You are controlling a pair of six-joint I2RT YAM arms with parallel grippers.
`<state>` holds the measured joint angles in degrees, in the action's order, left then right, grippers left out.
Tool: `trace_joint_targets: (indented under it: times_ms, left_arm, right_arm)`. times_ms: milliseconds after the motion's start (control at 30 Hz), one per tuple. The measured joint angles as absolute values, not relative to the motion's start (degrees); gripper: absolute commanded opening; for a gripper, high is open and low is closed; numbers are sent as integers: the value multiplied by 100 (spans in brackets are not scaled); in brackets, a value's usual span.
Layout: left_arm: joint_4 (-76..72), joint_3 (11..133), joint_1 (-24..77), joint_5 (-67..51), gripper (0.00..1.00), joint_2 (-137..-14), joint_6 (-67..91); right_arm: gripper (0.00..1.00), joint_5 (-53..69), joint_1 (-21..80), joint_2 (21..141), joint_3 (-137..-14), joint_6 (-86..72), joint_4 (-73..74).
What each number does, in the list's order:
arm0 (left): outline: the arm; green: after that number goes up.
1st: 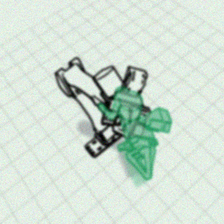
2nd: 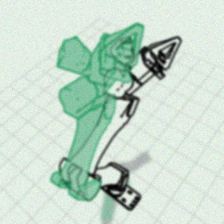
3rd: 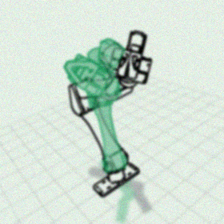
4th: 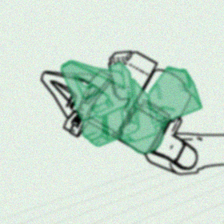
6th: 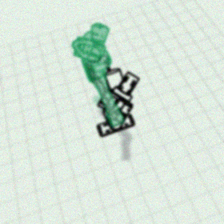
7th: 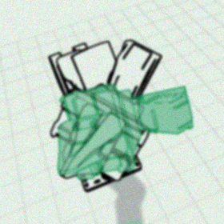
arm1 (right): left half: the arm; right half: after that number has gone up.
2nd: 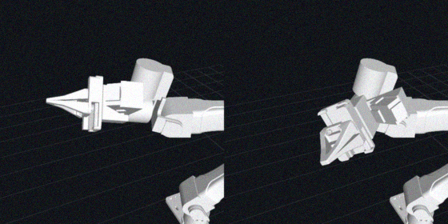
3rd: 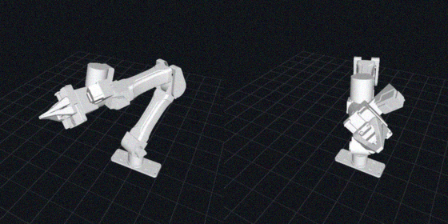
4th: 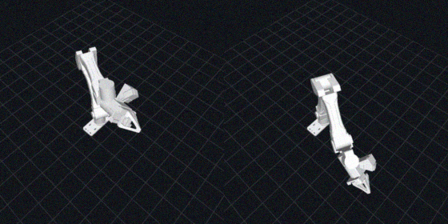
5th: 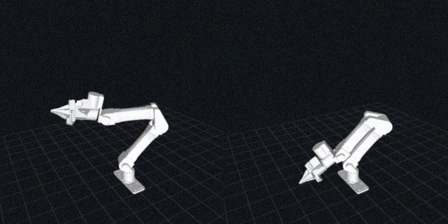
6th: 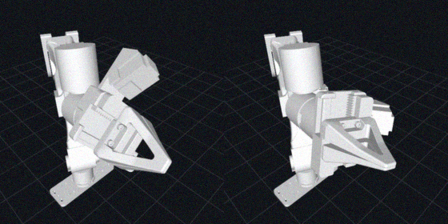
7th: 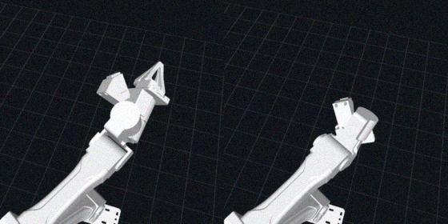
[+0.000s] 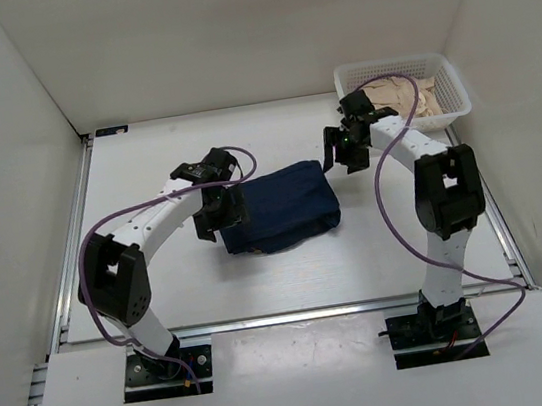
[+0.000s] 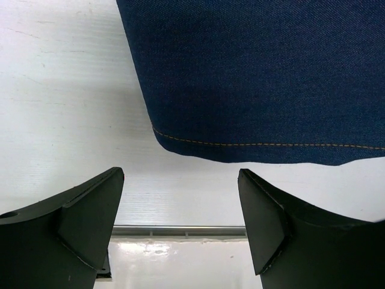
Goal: Fold and stack the trousers
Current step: Fold the trousers
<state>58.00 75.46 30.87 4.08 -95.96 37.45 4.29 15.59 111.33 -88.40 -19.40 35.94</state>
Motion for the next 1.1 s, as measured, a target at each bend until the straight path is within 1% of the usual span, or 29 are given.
trace_joint_targets:
  times_ms: [67,200,267,300,333,400,433,467,567,633,667,733,767,833,867,933,1000,1033,1067,1100]
  left_arm:
    - [5804,7546,3087,440,88,-9564,3747]
    - [5813,7548,3087,530,88,-9452,3747]
    - [5839,7550,3087,574,88,-9395,3747]
    - [5852,7557,3087,600,89,-9376,3747]
    - [5867,7566,3083,626,89,-9356,3747]
    - [5887,7575,3061,668,89,-9310,3750]
    - [5896,7577,3044,672,89,-9286,3750]
    - [5911,7581,3024,683,89,-9260,3745]
    - [5975,7581,2956,709,89,-9161,3730]
    - [6018,7581,2899,735,89,-9083,3704]
    - [6038,7581,2871,760,89,-9032,3684]
    - [6062,7581,2814,799,89,-8919,3653]
    - [6080,7581,2797,816,89,-8855,3636]
    - [6104,7581,2759,838,89,-8759,3610]
    - [6106,7581,2751,840,89,-8735,3592]
    - [6095,7579,2759,834,85,-8735,3568]
    - [6001,7550,2799,805,75,-8766,3533]
    - [5924,7520,2821,777,70,-8801,3520]
    - [5830,7478,2836,746,56,-8862,3503]
    - [5734,7439,2836,716,47,-8965,3500]
  right_arm:
    - [74,716,1511,11386,-8844,-1881,3496]
    - [69,1256,1540,11773,-8661,-1846,3297]
    - [63,1559,1546,11852,-8541,-1833,3166]
    - [59,1643,1551,11854,-8519,-1820,3092]
    - [44,1730,1551,11861,-8490,-1800,2980]
    - [23,1914,1551,11913,-8414,-1752,2803]
    - [3,1999,1551,11944,-8372,-1745,2731]
    - [0,2104,1546,11950,-8283,-1778,2626]
    - [0,2143,1568,11740,-7918,-1959,2390]
    - [0,2001,1669,11343,-7378,-2132,2255]
    - [11,1903,1745,11107,-7102,-2239,2261]
    - [40,1621,1986,10527,-6451,-2473,2303]
    - [66,1446,2132,10226,-6165,-2556,2403]
    - [78,1140,2394,9773,-5824,-2692,2663]
    - [80,954,2493,9605,-5771,-2751,2805]
    - [80,556,2571,9321,-5765,-2823,3037]
    - [76,130,2604,9000,-5833,-2880,3330]
    - [71,-97,2628,8838,-5894,-2921,3483]
    - [66,-268,2683,8683,-5983,-2954,3625]
    - [42,-421,2790,8543,-6082,-2982,3747]
